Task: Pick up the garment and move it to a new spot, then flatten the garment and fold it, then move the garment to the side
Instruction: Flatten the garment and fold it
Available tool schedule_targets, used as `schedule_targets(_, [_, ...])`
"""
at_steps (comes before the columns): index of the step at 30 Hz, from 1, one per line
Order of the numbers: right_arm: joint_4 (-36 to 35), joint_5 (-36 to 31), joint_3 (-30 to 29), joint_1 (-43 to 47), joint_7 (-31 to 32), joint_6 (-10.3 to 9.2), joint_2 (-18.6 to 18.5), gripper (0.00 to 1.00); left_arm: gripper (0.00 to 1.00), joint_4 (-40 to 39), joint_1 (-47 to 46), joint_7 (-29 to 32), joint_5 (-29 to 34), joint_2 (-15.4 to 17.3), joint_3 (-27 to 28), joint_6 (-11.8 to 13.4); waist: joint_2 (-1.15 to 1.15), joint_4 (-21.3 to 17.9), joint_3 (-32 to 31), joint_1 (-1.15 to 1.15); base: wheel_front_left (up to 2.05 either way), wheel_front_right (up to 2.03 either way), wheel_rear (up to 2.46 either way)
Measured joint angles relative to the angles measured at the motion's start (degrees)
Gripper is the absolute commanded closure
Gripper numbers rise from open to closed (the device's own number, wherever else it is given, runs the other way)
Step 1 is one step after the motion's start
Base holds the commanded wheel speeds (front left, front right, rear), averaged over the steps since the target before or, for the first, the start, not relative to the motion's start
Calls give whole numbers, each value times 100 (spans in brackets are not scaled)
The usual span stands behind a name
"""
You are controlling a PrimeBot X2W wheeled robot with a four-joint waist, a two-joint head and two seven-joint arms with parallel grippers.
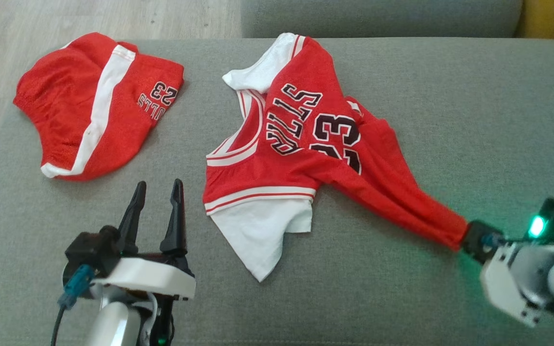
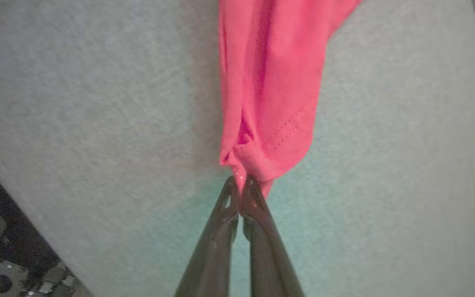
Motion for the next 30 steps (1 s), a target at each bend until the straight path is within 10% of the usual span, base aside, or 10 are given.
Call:
schedule_targets(10, [880,-175,542,-716,-97,0,-146,100,0,36,1,0,0,-13,19,-3,0,64,24,0,0,0,0])
schedule_targets(11, [956,-115,602,-712,-97,0,-110,69,0,44,1,0,0,-14,19,-4,0,66,13,0,0,0,0])
schedule_targets(12, [1047,46,673,-711,-148,0,-22,0,0,53,1,0,0,-15,24,-4,0,62,-18,0,0,0,0])
schedule_targets(21, [1276,768,238,-710,-294,0,19,0,0,51,161,0,22,-21,193,-2,0,-120,-238,0,0,0,0])
schedule_targets(30, [1177,880,-2974,-181,-1338,0,240,0,0,-313,433,0,163,110,598,47,0,-373,-543,0,0,0,0])
